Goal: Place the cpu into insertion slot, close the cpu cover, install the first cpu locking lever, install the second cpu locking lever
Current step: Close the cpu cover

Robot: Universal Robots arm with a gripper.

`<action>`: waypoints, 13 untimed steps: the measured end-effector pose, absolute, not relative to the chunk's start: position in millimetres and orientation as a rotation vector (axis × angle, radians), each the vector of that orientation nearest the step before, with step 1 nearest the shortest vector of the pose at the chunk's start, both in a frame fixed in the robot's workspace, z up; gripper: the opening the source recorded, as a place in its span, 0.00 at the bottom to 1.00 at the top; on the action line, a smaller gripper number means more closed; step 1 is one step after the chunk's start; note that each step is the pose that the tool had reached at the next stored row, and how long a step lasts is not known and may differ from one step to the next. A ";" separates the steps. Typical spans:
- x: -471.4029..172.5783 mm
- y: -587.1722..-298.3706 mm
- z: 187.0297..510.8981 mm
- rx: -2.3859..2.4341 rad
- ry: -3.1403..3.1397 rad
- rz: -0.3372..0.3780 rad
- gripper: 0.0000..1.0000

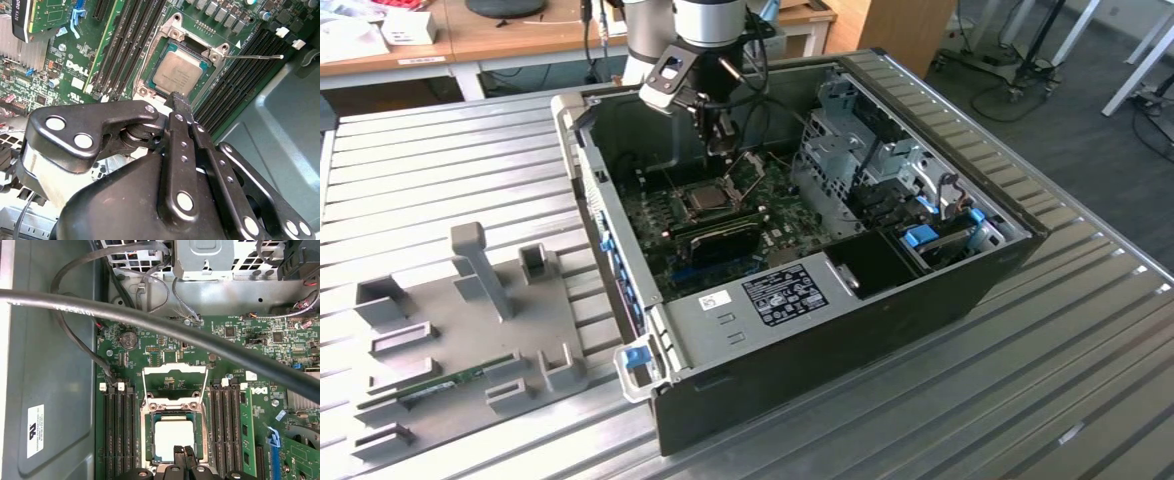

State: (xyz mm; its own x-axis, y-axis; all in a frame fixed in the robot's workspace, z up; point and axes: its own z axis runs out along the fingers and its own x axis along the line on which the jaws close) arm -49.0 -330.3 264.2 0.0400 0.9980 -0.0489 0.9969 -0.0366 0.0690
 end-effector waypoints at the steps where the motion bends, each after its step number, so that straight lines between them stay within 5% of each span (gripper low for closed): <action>1: -49.0 -330.3 264.1 2.203 2.120 0.019 0.11; 13: -20.0 -330.3 264.1 2.203 2.120 0.019 0.11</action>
State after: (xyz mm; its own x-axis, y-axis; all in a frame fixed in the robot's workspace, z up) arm -20.0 -330.3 264.1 0.0401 0.9980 -0.0490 0.9969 -0.0367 0.0689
